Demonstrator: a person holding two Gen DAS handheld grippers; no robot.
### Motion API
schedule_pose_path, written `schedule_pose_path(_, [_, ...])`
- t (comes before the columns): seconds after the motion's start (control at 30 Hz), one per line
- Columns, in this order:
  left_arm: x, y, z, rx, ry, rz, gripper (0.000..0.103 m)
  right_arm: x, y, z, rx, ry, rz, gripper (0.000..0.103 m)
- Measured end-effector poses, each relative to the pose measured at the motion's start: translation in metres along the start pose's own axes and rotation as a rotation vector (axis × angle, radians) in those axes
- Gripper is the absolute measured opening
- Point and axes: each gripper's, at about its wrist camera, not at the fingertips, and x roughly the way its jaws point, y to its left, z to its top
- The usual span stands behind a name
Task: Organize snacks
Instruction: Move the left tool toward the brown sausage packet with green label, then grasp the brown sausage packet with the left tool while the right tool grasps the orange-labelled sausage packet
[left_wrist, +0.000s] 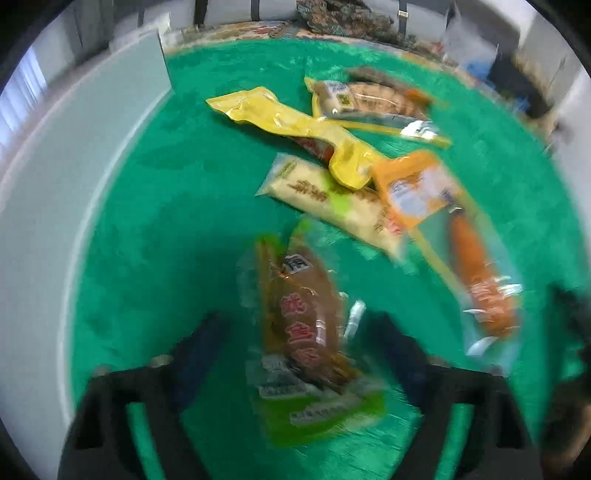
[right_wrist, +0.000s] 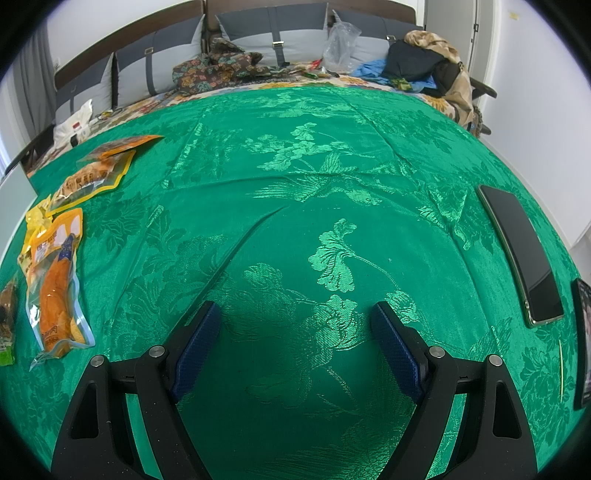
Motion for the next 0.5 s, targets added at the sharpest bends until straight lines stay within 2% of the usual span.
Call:
schedule_pose_path(0.07, [-0.003, 0.003, -0.003, -0.021, -0.011, -0.026, 0.054, 0.000, 0.000, 0.000, 0.003, -0.001, 0.004, 0.087])
schedule_pose_path(0.17, [-0.015, 0.012, -0.010, -0.011, -0.060, -0.073, 0.040, 0.000, 0.002, 0.000, 0.000, 0.001, 0.002, 0.087])
schedule_pose_path(0.23, [-0.024, 0.018, -0.016, -0.007, -0.077, -0.092, 0.038, 0.000, 0.001, 0.003, -0.004, 0.027, 0.020, 0.085])
schedule_pose_path(0.3, [-0.027, 0.025, -0.023, -0.023, -0.077, -0.124, 0.038, -0.005, 0.001, 0.013, 0.063, 0.087, 0.177, 0.084])
schedule_pose_path(0.33, [-0.028, 0.028, -0.025, -0.030, -0.075, -0.129, 0.038, -0.013, 0.012, 0.021, 0.094, 0.103, 0.311, 0.084])
schedule_pose_path(0.4, [-0.030, 0.032, -0.030, -0.040, -0.088, -0.142, 0.038, -0.025, 0.057, 0.036, -0.023, 0.117, 0.398, 0.086])
schedule_pose_path(0.5, [-0.037, 0.040, -0.036, -0.071, -0.095, -0.161, 0.038, -0.020, 0.132, 0.042, -0.232, 0.227, 0.461, 0.085])
